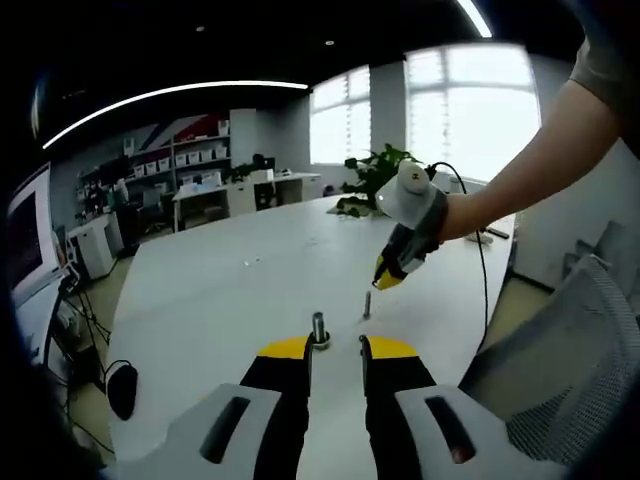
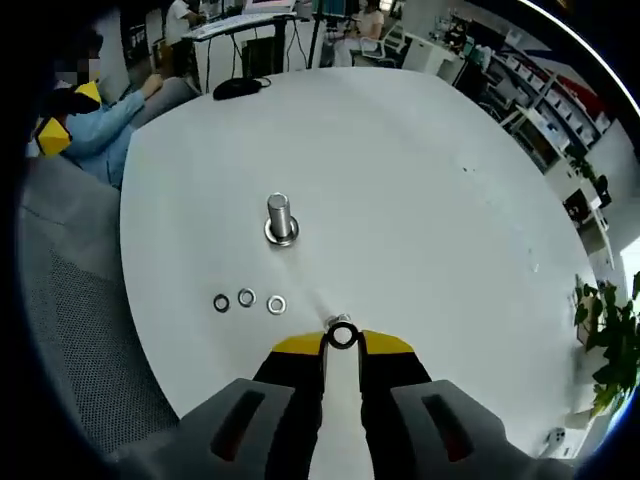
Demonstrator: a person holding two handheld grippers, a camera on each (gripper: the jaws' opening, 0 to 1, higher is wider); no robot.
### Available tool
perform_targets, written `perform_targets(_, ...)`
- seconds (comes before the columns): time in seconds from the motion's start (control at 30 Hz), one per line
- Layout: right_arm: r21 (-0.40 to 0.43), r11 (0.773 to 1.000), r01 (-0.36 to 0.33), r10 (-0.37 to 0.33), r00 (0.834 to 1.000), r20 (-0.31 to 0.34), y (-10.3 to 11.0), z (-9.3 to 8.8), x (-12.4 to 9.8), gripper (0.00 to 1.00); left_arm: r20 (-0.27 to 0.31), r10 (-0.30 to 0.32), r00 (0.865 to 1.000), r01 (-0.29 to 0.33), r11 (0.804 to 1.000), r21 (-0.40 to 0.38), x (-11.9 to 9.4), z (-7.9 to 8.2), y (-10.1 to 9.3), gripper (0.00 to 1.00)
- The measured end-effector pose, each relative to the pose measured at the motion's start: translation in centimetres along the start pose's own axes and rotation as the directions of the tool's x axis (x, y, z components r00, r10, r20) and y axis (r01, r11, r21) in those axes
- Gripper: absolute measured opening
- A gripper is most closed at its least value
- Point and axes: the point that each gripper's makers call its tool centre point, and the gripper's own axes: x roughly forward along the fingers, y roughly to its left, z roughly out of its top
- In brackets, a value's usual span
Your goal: Place the washer onto the threaded stud by aligning its center hole with the stud, sliding it down to the base, and recovering from edge contact or off-axis alignment until the washer reaches the visible bottom stop.
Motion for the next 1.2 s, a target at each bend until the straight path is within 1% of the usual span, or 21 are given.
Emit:
perform_targets(0.17,-0.038,0.999,-0.005,0.004,1.0,-0.02,-0.1,0.4,0.6,0.14,-0.008,-0.003,1.0,0.003,1.0,0.01,0.0,-0.1,-0.1,0.18)
perform_targets(0.23,-0.07,0.998,-0.009,0.006,0.999,-0.041,0.0,0.3,1.0,0.14,-0.011,0.0,1.0,0.0,1.0,0.015,0.0,-0.2,-0.1,0.17)
perform_targets(0.37,-0.085,0.996,-0.023,0.017,0.998,-0.066,0.3,0.0,1.7,0.14,-0.012,0.003,1.0,-0.003,1.0,0.008,0.0,-0.3,0.1,0.17)
perform_targets(0.57,-0.061,0.998,-0.026,0.022,0.997,-0.069,-0.2,0.2,2.1,0.14,-0.015,0.003,1.0,-0.003,1.0,0.01,0.0,-0.3,0.0,0.17)
perform_targets(0.67,-0.044,0.998,-0.035,0.031,0.996,-0.08,-0.2,0.0,2.3,0.14,-0.015,0.004,1.0,-0.004,1.0,0.011,0.0,-0.3,0.1,0.17)
perform_targets(0.97,-0.042,0.998,-0.044,0.04,0.995,-0.097,0.0,-0.7,2.9,0.14,-0.02,0.013,1.0,-0.013,1.0,0.0,0.0,-0.5,0.3,0.17)
perform_targets(1.2,-0.032,0.998,-0.047,0.044,0.995,-0.089,0.1,-0.7,3.1,0.15,-0.026,0.015,1.0,-0.015,1.0,0.006,0.1,-0.6,0.3,0.17)
